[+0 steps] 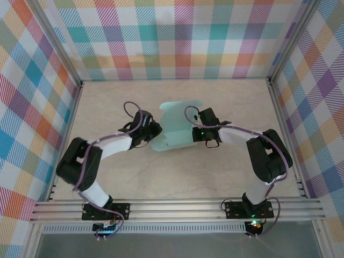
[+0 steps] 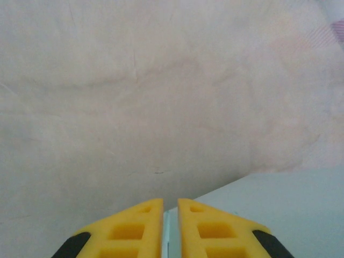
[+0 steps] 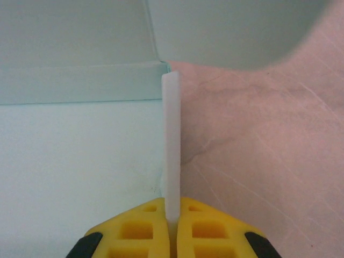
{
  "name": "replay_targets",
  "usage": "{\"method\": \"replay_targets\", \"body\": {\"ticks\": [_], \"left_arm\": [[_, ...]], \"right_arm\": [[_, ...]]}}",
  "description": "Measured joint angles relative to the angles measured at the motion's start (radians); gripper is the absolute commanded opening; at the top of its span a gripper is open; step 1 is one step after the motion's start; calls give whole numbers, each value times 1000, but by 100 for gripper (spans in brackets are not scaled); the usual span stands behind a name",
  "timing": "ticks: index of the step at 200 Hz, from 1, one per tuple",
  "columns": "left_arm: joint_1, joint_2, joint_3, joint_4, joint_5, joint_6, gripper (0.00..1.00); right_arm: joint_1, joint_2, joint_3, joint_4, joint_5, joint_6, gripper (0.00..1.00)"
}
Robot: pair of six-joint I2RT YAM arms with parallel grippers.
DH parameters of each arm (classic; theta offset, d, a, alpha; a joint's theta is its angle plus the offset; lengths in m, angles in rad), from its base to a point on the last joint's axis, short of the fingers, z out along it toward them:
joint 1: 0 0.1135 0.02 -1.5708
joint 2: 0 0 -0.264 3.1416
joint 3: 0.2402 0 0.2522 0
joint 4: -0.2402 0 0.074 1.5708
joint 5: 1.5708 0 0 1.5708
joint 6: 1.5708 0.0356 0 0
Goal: Fold the paper box
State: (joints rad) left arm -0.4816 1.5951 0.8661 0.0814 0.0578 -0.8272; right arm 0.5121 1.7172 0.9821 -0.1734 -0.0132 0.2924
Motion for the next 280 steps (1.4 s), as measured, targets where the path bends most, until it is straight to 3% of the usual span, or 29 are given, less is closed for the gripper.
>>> {"method": "replay_targets", "body": {"ticks": [30,55,140,162,234,280], "left_arm": [[0,-180,-37,-95,-57,24,21],[-8,-224,-60,-164,-46,-29,22],[-126,-224,-64,-240,38,-264,20],[-132,-220,-64,-241,35,-307,24],[-147,-106,0,-225,39,-331,18],[-147,-26,18,-163,117,-329,17]], "right_arm": [[0,0,4,-4,1,5,0],[0,2,17,-6,1,15,0],[0,9,22,0,2,59,0],[0,9,22,1,1,60,0],[0,21,22,13,-16,58,0],[-1,22,20,14,-18,43,0]]}}
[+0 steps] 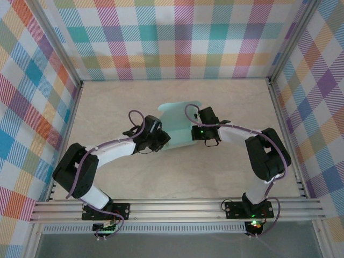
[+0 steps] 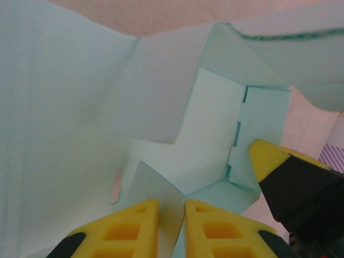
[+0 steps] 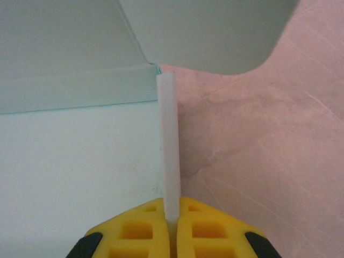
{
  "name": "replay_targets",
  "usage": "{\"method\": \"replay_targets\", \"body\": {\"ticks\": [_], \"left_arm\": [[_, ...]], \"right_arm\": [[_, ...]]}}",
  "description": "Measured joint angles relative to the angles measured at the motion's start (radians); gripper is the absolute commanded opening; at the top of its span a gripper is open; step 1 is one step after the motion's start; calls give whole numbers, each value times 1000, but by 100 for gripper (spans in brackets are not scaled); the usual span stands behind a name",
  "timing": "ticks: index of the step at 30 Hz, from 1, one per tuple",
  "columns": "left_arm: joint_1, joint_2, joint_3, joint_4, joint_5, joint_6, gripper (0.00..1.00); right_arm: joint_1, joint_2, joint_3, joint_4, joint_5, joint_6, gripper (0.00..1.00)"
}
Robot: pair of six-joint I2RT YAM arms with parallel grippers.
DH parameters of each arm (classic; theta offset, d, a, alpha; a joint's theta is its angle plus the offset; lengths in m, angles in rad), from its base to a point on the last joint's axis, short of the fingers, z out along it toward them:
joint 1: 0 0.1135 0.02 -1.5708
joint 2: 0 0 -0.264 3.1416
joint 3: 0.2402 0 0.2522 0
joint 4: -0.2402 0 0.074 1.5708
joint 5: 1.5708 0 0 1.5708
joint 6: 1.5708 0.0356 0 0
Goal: Fold the paper box
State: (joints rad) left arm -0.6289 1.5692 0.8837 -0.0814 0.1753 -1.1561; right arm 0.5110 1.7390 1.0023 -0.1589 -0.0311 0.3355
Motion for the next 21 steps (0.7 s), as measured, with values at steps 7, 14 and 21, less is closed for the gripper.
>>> {"method": "replay_targets", "body": {"ticks": [7,14,21], "left_arm": [[0,101,41,24,113,27,19],[-10,145,112,5,197,90,23],[-19,77,118,-57,129,157,35]], "right_arm": [[-5,6,0,-7,12,-23,0],[-17,8,0,-24,26,-37,0],[-7,8,0,-21,14,-29,0]]}}
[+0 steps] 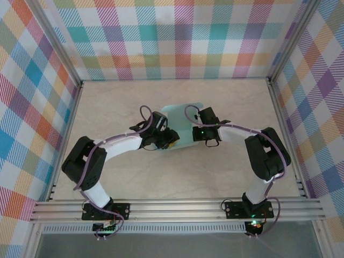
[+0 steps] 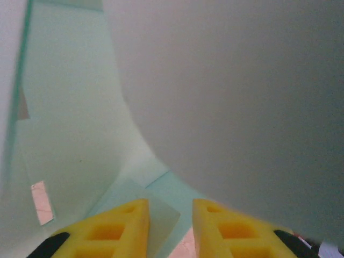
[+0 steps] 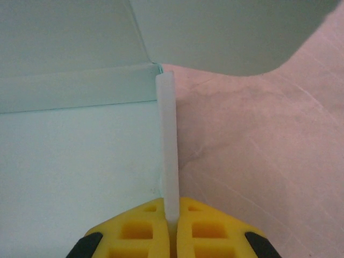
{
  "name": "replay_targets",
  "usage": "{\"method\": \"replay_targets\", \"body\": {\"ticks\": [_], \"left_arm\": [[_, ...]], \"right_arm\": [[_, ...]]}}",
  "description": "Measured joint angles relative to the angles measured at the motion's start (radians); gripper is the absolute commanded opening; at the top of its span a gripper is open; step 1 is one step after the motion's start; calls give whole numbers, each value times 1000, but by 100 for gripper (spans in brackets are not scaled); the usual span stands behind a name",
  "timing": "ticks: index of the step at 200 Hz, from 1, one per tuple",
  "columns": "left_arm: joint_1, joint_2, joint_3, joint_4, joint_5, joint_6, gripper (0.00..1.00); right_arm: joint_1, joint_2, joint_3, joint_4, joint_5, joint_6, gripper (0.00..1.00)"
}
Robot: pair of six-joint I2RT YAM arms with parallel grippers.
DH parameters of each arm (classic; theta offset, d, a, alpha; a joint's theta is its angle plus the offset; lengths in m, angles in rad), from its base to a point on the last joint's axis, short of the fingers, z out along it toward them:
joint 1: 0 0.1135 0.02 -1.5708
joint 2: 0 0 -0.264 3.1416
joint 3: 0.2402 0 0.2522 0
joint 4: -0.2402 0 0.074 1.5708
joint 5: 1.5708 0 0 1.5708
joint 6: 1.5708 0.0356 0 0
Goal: Fold the paper box
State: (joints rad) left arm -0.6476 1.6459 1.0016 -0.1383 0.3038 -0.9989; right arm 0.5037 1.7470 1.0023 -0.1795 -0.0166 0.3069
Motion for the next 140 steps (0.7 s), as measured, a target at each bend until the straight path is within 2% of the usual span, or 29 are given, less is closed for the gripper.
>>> {"method": "replay_targets", "body": {"ticks": [28,46,58,71,74,81,85,98,103,123,140], "left_arm": [[-6,-155,0,-77,-119,62,42],[0,-283,0,-124,-211,108,50],[19,-369,-5,-145,-249,135,61],[56,-444,-26,-148,-270,149,64],[75,-471,-40,-147,-277,154,71],[100,-499,-63,-147,-284,161,75],[120,-518,-74,-145,-284,155,83],[182,-568,-132,-138,-286,154,88],[201,-582,-152,-132,-284,148,95],[286,-636,-267,-80,-254,108,95],[320,-640,-329,-28,-223,64,93]], "right_arm": [[-1,-2,0,11,5,24,0],[-9,-8,0,19,4,42,0],[-20,-19,0,22,1,53,0],[-34,-42,-7,33,-13,66,0],[-37,-50,-10,36,-19,72,0],[-44,-65,-14,41,-30,79,0],[-47,-70,-16,45,-35,81,0],[-61,-100,-26,61,-64,98,0],[-64,-109,-27,66,-77,106,0],[-83,-142,-27,88,-125,135,0],[-98,-167,-27,105,-172,159,0]]}}
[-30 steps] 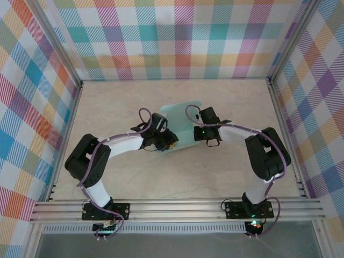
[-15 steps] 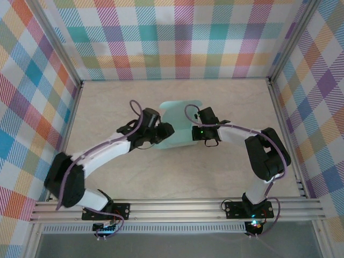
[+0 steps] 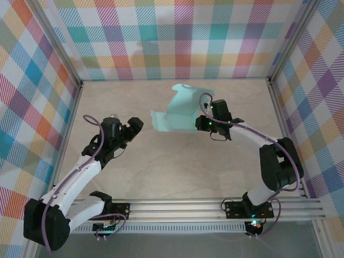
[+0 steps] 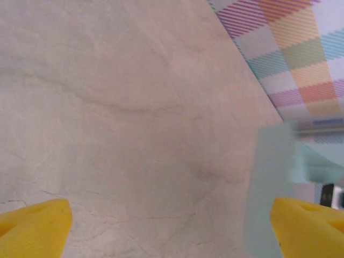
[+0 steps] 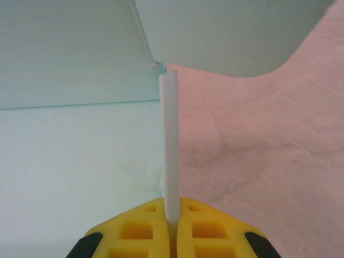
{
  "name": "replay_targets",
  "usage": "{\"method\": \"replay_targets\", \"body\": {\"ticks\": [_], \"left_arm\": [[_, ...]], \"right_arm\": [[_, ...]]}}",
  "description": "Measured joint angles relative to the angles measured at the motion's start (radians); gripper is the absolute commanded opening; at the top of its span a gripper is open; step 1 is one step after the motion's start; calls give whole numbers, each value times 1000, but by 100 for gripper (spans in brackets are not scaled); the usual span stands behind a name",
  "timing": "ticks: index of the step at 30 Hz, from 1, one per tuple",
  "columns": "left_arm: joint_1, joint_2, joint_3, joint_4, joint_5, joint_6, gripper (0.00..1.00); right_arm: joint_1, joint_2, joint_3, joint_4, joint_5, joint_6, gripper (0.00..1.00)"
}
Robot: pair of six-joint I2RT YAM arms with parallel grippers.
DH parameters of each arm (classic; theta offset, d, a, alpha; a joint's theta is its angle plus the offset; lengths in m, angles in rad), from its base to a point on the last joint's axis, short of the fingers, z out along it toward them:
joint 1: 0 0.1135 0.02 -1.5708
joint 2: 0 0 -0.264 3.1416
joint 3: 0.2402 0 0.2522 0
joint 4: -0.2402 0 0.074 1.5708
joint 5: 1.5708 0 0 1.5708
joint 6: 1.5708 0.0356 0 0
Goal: Fold the paper box
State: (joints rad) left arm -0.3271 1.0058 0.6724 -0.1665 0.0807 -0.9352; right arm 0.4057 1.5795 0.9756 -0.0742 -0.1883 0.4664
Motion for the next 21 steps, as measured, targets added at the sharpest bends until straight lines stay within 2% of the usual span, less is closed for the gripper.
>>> {"method": "replay_targets", "body": {"ticks": [3,8,10,13,21], "left_arm": [[9,41,-41,98,67,-55,92],[9,147,-60,306,180,-148,69],[9,161,-60,354,212,-170,66],[9,163,-55,396,250,-178,59],[-29,245,-9,459,306,-183,50]], "right_arm": [[-8,-18,0,25,-49,27,0],[-10,-19,0,36,-99,48,0],[-10,-19,0,36,-108,50,0],[-10,-19,0,34,-111,50,0],[-10,-5,0,28,-128,50,0]]}}
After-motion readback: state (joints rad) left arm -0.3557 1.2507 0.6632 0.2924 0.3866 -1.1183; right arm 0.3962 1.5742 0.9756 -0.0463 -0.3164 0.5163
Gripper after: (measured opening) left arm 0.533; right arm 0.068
